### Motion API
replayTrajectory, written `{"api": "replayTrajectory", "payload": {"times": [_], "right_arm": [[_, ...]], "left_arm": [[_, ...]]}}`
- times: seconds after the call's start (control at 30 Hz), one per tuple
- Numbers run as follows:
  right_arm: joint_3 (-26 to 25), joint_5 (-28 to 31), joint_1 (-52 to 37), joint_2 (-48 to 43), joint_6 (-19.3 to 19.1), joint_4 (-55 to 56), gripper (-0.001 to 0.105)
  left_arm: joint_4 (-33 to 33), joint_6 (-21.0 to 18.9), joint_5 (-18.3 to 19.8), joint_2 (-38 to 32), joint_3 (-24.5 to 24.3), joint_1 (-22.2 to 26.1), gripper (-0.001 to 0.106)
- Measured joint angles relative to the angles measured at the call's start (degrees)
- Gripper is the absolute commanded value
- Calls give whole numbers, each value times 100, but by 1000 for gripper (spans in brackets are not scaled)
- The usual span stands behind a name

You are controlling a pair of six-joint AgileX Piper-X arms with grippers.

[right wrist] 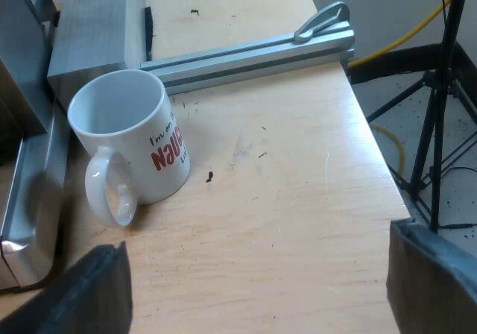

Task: Grind coffee beans and then tamp

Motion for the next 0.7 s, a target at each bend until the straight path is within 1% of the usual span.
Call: {"api": "replayTrajectory", "payload": {"times": [0.23,0.3,0.37,0.53,0.7], "right_arm": [[0,-8,0,0,111,0,71],[-29,-8,0,0,111,0,71],[-108,-8,0,0,124,-11,71],[-294,-8,0,0,151,30,71],[-688,-114,54,136,149,308,71]], "left_arm": [[0,0,0,0,0,0,97],[0,0,59,0,0,0,97],[0,0,206,0,0,0,97],[0,0,238,0,-11,0,97],[0,0,541,0,-11,0,97]]}}
